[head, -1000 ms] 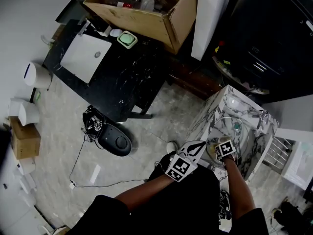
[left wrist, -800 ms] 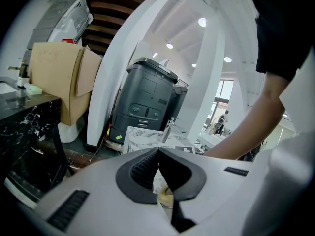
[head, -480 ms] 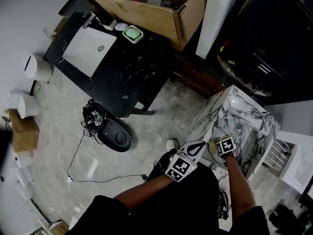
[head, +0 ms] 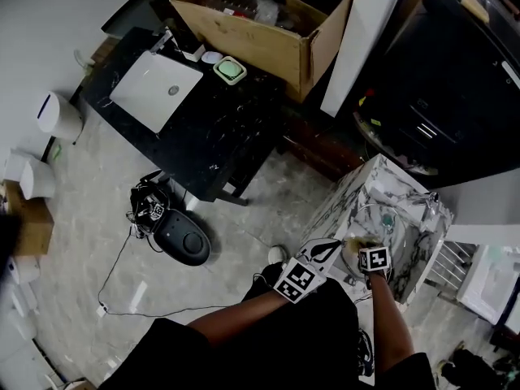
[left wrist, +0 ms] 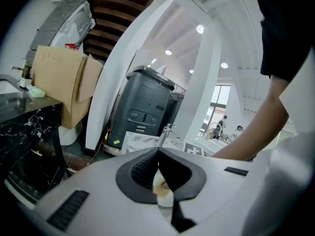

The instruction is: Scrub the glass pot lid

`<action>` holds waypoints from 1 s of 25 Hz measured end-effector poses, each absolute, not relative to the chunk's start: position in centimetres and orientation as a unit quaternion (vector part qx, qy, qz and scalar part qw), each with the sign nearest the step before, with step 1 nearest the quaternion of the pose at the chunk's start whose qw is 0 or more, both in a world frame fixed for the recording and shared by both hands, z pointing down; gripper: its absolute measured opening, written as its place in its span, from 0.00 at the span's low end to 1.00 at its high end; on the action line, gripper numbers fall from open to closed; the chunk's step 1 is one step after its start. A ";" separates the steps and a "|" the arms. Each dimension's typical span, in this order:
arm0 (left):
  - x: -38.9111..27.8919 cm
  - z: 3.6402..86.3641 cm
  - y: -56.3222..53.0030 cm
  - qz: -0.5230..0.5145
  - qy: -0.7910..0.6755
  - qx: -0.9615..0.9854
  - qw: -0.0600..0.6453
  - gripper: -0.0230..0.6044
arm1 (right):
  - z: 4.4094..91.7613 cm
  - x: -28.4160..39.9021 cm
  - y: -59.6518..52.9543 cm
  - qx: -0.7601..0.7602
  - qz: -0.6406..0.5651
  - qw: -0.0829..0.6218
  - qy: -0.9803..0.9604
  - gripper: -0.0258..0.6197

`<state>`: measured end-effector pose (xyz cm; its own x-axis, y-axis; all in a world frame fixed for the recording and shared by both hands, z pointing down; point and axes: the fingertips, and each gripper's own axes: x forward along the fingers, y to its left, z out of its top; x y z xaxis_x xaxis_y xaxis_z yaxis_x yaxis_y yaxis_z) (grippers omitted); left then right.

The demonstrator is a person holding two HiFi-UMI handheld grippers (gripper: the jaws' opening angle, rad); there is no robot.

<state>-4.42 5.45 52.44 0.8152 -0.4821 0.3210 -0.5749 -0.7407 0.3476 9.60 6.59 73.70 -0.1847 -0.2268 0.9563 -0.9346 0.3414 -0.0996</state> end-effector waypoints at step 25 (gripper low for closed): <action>1.5 39.9 18.2 0.001 -0.243 0.940 0.240 0.06 | 42.1 11.2 20.7 0.652 0.161 0.156 -0.725 0.14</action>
<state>1.51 18.23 39.89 0.8823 -0.4554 0.1192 -0.4567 -0.7669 0.4508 11.17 20.68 42.08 -0.1020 -0.8940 0.4363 -0.9947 0.0984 -0.0309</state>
